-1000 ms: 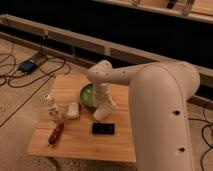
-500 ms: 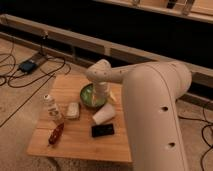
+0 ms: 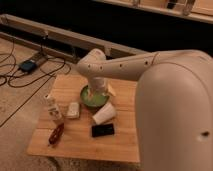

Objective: Push the ceramic bowl across the table

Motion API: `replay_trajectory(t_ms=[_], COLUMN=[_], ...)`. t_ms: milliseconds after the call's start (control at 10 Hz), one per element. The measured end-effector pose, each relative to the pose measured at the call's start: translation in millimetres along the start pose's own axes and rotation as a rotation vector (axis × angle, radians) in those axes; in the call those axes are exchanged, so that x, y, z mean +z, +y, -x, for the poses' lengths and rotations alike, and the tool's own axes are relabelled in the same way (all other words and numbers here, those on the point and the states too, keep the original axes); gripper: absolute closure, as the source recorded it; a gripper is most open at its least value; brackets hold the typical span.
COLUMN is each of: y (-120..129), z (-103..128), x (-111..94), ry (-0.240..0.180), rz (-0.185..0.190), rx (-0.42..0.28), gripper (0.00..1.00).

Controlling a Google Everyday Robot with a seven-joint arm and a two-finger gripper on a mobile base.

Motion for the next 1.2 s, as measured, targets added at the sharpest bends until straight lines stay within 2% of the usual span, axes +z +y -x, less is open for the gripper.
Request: replay_trajectory(t_ms=[200, 400, 500, 700, 800, 1000, 1200], y=[-39, -61, -71, -85, -91, -91, -97], z=[-2, 9, 23, 46, 66, 90, 106], x=[-29, -33, -27, -4, 25, 60, 103], ry=[-0.034, -0.042, -0.043, -0.035, -0.023, -0.003, 0.045], rz=[0.014, 0.037, 0.052, 0.068, 0.069, 0.073, 0.066], rx=[0.03, 0.039, 0.04, 0.039, 0.025, 0.002, -0.018], gripper=[0.2, 0.2, 0.2, 0.2, 0.2, 0.2, 0.22])
